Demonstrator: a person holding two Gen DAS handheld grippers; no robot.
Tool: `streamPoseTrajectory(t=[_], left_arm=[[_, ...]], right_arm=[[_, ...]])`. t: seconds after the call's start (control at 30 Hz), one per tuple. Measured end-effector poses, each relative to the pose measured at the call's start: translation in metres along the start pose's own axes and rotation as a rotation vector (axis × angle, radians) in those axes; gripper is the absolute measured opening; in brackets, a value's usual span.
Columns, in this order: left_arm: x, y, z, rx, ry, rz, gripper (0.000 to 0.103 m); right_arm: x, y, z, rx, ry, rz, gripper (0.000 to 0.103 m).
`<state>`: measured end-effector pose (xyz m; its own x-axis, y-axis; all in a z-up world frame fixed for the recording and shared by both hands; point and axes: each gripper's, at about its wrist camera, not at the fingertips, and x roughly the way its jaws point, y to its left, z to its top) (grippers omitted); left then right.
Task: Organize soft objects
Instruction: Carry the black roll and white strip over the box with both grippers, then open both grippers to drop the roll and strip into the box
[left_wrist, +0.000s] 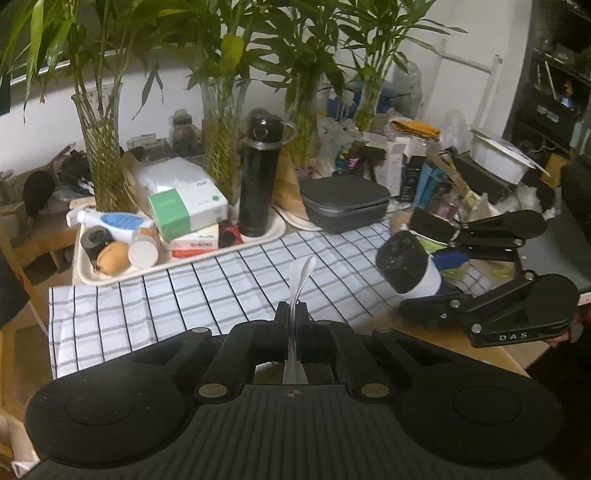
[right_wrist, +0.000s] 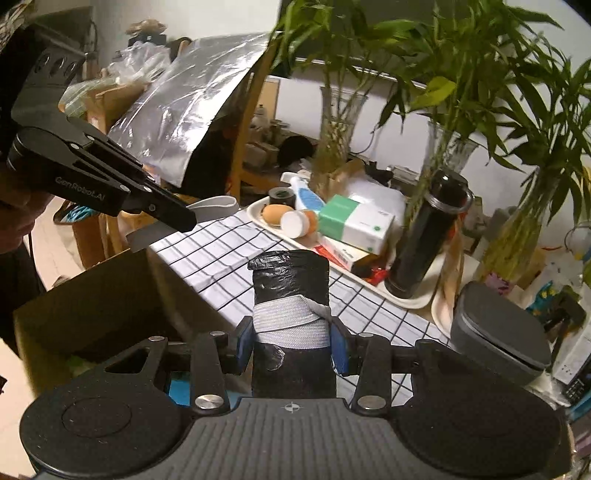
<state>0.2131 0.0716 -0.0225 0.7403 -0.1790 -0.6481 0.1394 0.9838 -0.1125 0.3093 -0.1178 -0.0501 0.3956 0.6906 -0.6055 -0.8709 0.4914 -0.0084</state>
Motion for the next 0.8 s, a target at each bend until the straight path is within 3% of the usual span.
streamPoseTrajectory(t=[0.47,0.5,0.63,0.8], left_arm=[[-0.013,-0.018,-0.036,-0.058,0.09,-0.055,0.005],[-0.013,-0.018,-0.037,-0.061,0.091,-0.065,0.007],[-0.02,-0.021,-0.041,-0.053,0.085,-0.038,0.046],[-0.027,-0.022,-0.045,-0.028,0.081,0.017,0.048]], right_arm=[[-0.029,0.026,-0.01,0.033,-0.056,0.074,0.045],[-0.03,0.027,-0.011,0.033,-0.057,0.075,0.045],[-0.03,0.032,-0.012,0.032,-0.053,0.084,0.045],[-0.029,0.036,-0.013,0.031,-0.045,0.087,0.045]])
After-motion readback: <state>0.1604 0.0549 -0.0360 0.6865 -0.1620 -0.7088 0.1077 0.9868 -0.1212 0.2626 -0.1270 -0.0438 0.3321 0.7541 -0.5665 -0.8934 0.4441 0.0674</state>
